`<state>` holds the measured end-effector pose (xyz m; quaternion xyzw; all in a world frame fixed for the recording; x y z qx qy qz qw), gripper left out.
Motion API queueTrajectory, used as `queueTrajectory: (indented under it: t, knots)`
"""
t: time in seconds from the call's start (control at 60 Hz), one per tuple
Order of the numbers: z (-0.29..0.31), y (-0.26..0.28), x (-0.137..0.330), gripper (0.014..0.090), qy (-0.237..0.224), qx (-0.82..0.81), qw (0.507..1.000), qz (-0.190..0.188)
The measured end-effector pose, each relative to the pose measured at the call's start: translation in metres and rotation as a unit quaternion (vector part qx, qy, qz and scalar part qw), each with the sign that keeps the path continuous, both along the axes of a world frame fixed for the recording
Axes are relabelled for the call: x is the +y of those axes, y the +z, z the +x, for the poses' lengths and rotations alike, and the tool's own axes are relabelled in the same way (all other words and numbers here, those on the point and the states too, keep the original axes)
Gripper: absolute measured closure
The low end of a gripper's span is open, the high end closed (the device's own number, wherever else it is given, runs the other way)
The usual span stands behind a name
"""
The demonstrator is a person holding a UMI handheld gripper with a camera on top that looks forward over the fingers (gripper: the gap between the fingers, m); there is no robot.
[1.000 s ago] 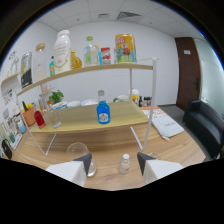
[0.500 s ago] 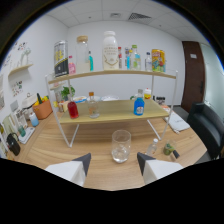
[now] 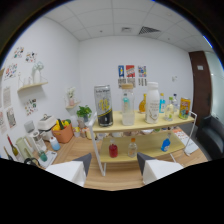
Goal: Make me a cup of Mojito.
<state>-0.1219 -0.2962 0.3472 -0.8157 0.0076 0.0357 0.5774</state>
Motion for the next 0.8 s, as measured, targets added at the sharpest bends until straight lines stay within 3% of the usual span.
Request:
queueTrajectory:
  t: [0.383,0.667,0.717,0.8]
  knots:
    - [-0.04,0.05,0.097,0.0186,0.006,-0.036,0.997,0.072]
    - [-0.036,0.047,0.187,0.0188,-0.016,-0.025,0.998,0.062]
    - [-0.037,0.048,0.196,0.0213,-0.016,-0.024,0.998,0.06]
    - [-0.034,0.048,0.205,0.0359,-0.018,-0.022,0.998,0.059]
